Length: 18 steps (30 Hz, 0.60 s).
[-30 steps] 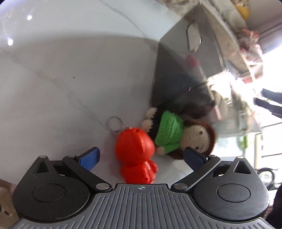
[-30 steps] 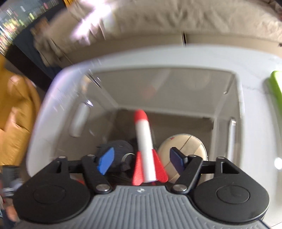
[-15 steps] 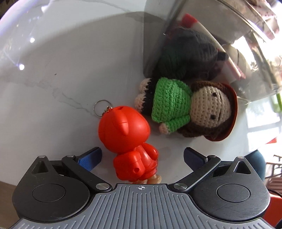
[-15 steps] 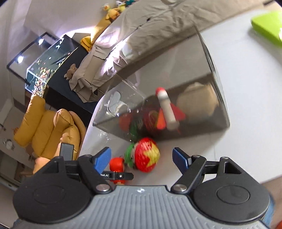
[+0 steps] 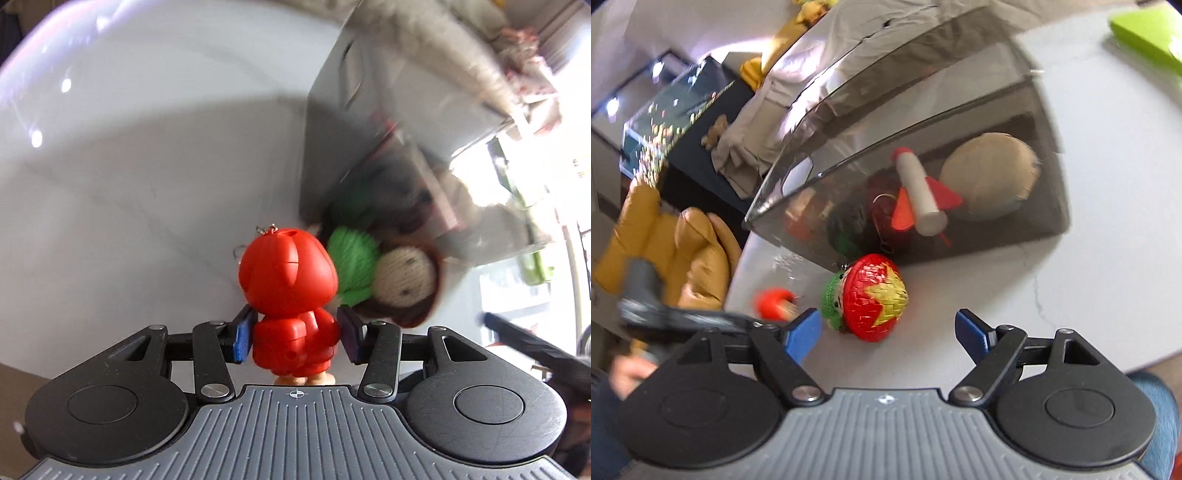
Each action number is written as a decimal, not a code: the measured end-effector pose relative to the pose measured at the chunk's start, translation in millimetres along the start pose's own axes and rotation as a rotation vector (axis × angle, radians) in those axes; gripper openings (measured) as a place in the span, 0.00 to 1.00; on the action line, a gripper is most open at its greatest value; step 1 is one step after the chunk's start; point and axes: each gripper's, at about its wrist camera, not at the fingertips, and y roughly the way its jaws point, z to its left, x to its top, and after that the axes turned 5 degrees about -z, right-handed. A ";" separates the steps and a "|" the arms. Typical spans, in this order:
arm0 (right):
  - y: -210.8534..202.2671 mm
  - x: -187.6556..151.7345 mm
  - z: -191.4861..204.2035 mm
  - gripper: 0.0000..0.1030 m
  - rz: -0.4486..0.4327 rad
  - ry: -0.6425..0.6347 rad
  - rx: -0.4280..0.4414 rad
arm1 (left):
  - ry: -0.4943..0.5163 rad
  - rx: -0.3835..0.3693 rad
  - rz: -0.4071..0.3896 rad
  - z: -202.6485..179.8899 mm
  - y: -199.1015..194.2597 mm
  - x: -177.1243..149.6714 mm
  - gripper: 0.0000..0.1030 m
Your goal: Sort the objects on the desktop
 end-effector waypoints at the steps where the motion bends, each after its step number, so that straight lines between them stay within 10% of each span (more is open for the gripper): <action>1: 5.8 -1.0 2.5 0.80 -0.006 -0.004 0.006 | 0.002 -0.016 -0.017 -2.7 -12.6 6.3 0.50; 9: 47.6 -0.6 3.3 0.81 -0.030 -0.007 0.040 | 0.108 -0.105 -0.126 -83.4 -59.9 95.8 0.50; 18: 59.3 -11.9 2.7 0.81 -0.056 -0.040 0.041 | 0.295 0.203 0.015 -141.6 72.8 147.0 0.50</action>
